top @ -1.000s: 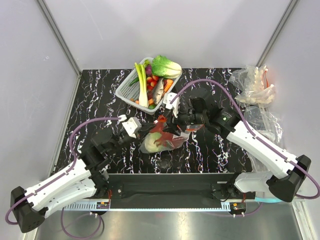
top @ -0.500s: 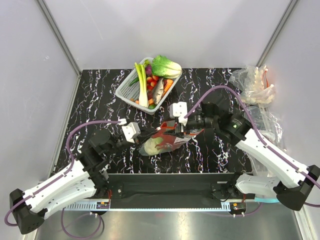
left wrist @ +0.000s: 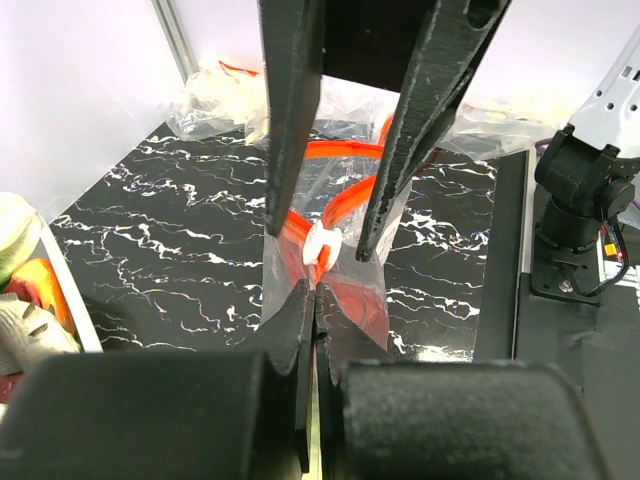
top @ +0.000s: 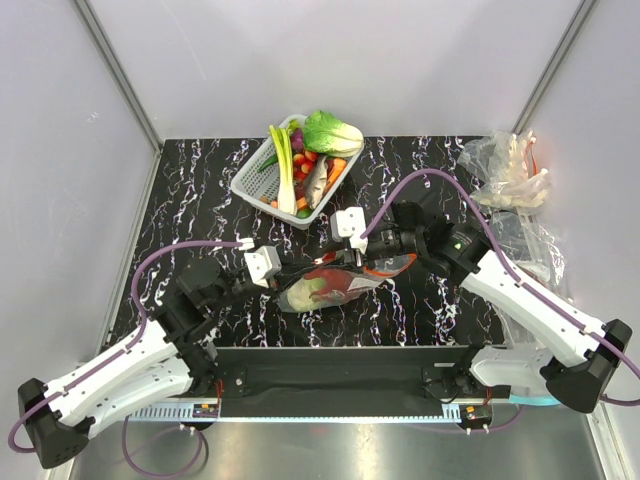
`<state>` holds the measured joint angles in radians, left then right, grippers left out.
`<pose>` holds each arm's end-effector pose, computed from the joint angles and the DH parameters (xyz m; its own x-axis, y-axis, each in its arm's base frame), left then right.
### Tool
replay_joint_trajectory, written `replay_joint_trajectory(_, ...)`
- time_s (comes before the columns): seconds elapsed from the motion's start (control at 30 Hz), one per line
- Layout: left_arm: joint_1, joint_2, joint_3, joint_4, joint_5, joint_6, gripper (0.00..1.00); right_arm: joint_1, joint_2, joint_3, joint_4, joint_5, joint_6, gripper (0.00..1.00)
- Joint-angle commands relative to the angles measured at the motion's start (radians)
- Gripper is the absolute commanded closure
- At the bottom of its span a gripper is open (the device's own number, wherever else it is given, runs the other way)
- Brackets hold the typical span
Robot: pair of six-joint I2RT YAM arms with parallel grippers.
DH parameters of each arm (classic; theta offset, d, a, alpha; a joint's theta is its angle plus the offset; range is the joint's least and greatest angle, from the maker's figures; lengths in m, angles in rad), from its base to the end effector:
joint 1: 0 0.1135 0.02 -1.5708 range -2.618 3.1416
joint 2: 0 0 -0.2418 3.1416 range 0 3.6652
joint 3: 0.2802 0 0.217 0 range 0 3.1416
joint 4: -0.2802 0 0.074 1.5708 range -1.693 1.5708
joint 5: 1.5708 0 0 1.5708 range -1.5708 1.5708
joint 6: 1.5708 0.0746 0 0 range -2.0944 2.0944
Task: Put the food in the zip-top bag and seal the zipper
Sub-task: Zip the zipper food storage bag at the center of the board.
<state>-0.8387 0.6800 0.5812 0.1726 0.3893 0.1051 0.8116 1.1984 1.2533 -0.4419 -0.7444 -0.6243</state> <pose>0.1046 -0.1588 0.3152 0.1478 -0.0192 -0.9888 0.9308 0.3408 0.1325 0.1398 0.2207 0.3615 0.3535 -0.2520 -0.9008 -0.9352 -0.1185 -0.3338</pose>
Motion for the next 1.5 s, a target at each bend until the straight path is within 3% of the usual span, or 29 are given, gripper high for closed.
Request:
replay_joint_trajectory(0.0,0.001,-0.020,0.060,0.064,0.022,0.016,1.00,0.011,0.003,0.041,0.017,-0.036,-0.003,0.63)
replay_joint_trajectory(0.1,0.003,-0.023,0.060,0.062,0.020,0.016,1.00,0.011,0.009,0.049,0.012,-0.046,0.003,0.68)
replay_joint_trajectory(0.2,0.003,-0.023,0.060,0.061,0.022,0.013,1.00,0.012,0.015,0.055,0.009,-0.050,0.008,0.84)
replay_joint_trajectory(0.23,0.003,-0.023,0.062,0.059,0.020,0.015,1.00,0.012,0.016,0.055,0.012,-0.049,0.011,0.94)
replay_joint_trajectory(0.3,0.001,-0.025,0.062,0.054,0.019,0.013,1.00,0.012,0.018,0.058,0.012,-0.047,0.017,1.00)
replay_joint_trajectory(0.37,0.001,-0.030,0.060,0.053,0.017,0.013,0.82,0.014,0.021,0.064,0.008,-0.039,0.028,1.00)
replay_joint_trajectory(0.4,0.003,-0.036,0.057,0.056,0.019,0.018,0.78,0.014,0.021,0.069,0.005,-0.039,0.028,1.00)
replay_joint_trajectory(0.53,0.001,-0.049,0.046,0.074,0.016,0.015,0.74,0.012,0.023,0.077,-0.001,-0.046,0.029,1.00)
replay_joint_trajectory(0.63,0.001,-0.045,0.049,0.080,0.020,0.015,0.84,0.014,0.023,0.083,-0.008,-0.049,0.031,1.00)
replay_joint_trajectory(0.7,0.003,-0.030,0.058,0.079,0.025,0.013,1.00,0.014,0.024,0.084,-0.009,-0.049,0.031,1.00)
replay_joint_trajectory(0.87,0.001,0.010,0.089,0.035,0.040,0.007,1.00,0.014,0.021,0.084,-0.012,-0.033,0.032,1.00)
replay_joint_trajectory(0.97,0.001,0.015,0.095,0.021,0.039,-0.001,0.86,0.012,0.020,0.084,-0.014,-0.026,0.031,1.00)
replay_joint_trajectory(1.2,0.001,0.044,0.109,-0.016,0.028,0.001,0.81,0.012,0.020,0.087,-0.011,-0.024,0.031,1.00)
replay_joint_trajectory(1.23,0.003,0.050,0.118,-0.022,0.026,0.002,0.82,0.012,0.017,0.087,-0.014,-0.024,0.029,1.00)
replay_joint_trajectory(1.33,0.001,0.058,0.124,-0.013,0.036,0.002,1.00,0.012,0.017,0.087,-0.018,-0.026,0.031,1.00)
replay_joint_trajectory(1.47,0.001,0.044,0.129,0.004,0.010,-0.018,1.00,0.014,0.013,0.080,-0.035,0.000,0.023,1.00)
